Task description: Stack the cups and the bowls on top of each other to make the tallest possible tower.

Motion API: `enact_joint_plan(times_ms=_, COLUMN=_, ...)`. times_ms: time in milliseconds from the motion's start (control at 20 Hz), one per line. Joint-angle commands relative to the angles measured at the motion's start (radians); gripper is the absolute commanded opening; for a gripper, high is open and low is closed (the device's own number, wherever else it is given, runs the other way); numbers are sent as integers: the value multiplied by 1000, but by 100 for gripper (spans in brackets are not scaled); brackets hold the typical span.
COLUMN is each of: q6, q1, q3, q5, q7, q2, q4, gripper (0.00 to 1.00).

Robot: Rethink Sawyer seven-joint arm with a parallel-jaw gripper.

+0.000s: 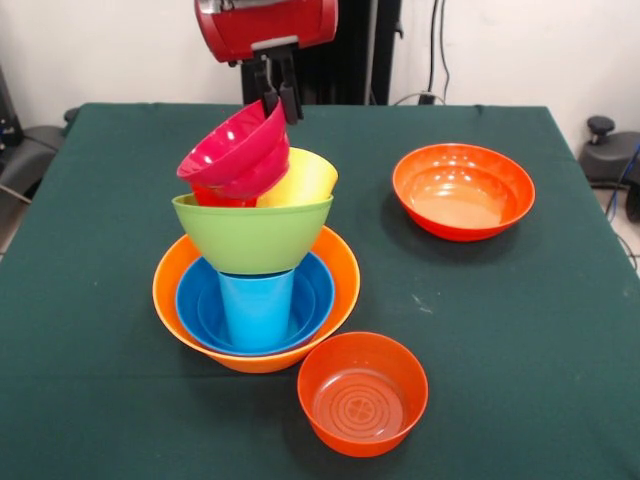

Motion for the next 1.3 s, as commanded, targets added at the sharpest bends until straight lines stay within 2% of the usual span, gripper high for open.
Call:
enact_joint_plan(times_ms=50, q6=-61, q1=34, q3=-27, q5=-96, q7=-29, q2=91, q4=14, gripper=0)
enact_joint_plan(times_ms=650, q6=-64, q1=31, q3=-23, q5=-119, q7=-19, q2=110, q4=0, gripper=0)
enact_joint_plan(times_ms=950, q6=-69, q1=16, q3=-9, q5=-93, q7=-15, q2=111, q4=9, gripper=0)
enact_joint_plan(times_ms=1000, q6=-72, q1=15, q3=-9, q5=-88, q7=-9, q2=112, q4=10, gripper=100)
enact_joint_plan(times_ms=1300, q6=15, q1=-1, q3=13, q5=-41, q7=-40, q2=102, q4=-17, gripper=100)
